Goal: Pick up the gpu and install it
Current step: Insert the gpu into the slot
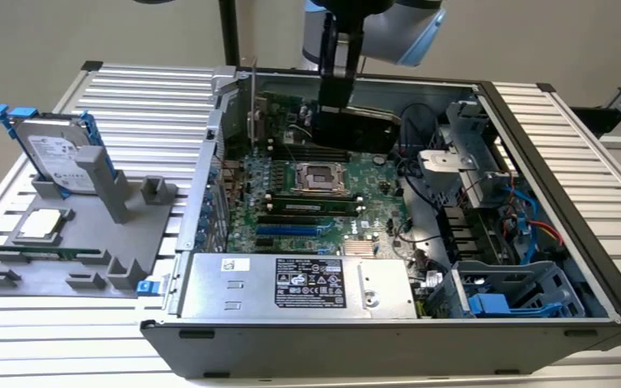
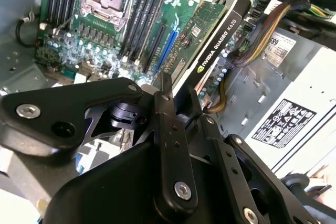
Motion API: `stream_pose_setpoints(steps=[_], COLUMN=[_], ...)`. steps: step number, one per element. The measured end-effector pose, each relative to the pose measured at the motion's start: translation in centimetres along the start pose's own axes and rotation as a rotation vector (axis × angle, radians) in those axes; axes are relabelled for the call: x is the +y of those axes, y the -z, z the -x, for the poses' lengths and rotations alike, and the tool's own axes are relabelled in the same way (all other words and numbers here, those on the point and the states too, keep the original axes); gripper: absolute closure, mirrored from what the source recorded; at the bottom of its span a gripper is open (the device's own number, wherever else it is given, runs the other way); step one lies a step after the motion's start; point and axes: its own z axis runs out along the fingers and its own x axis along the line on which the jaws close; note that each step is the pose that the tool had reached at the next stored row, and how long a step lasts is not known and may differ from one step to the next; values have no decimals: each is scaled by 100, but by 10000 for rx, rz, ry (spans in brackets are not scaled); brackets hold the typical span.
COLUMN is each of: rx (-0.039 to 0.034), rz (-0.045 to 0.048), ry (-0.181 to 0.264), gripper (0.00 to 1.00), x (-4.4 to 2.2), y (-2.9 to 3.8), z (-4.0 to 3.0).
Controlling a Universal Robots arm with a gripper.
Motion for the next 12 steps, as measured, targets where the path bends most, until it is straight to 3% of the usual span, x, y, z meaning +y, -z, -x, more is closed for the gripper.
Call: stream_pose_setpoints(steps=[12], rx=[9], rz=[24], ry=[896], gripper=[100], x=[0], y=[-1], z=[0])
